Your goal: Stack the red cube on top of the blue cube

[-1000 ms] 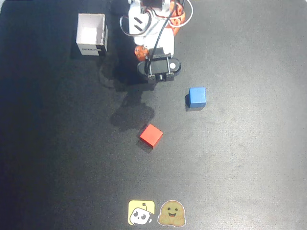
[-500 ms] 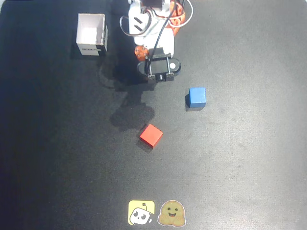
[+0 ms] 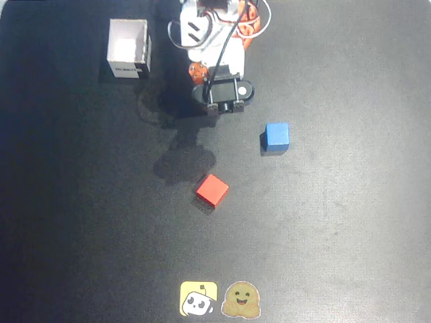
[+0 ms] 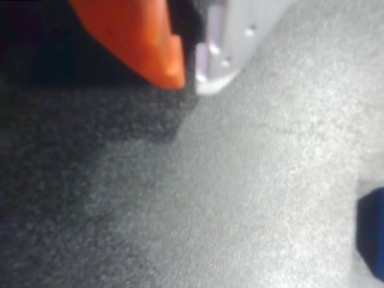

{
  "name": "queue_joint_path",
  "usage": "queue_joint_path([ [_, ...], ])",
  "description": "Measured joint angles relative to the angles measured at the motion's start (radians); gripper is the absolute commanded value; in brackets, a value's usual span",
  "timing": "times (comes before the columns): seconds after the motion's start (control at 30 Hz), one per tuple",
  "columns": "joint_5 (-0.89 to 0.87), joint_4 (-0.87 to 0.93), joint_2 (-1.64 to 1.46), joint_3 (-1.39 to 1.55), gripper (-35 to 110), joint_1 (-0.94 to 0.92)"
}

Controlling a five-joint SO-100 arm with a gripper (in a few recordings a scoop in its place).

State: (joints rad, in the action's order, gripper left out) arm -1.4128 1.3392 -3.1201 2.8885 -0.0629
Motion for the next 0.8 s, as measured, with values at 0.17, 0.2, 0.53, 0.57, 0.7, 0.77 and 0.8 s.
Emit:
queue_joint_path([
  [0.17, 0.0, 0.012, 0.212, -0.19, 0, 0.0],
  [0.2, 0.0, 0.023, 0.262, -0.241, 0, 0.0],
  [0.53, -0.025, 0.126, 0.641, -0.692, 0, -0.012],
  [0.57, -0.025, 0.129, 0.673, -0.724, 0, -0.011],
  [0.7, -0.026, 0.133, 0.793, -0.836, 0, -0.031],
  [0.77, -0.038, 0.133, 0.839, -0.881, 0, -0.031],
  [0.8, -0.032, 0.133, 0.864, -0.902, 0, -0.031],
])
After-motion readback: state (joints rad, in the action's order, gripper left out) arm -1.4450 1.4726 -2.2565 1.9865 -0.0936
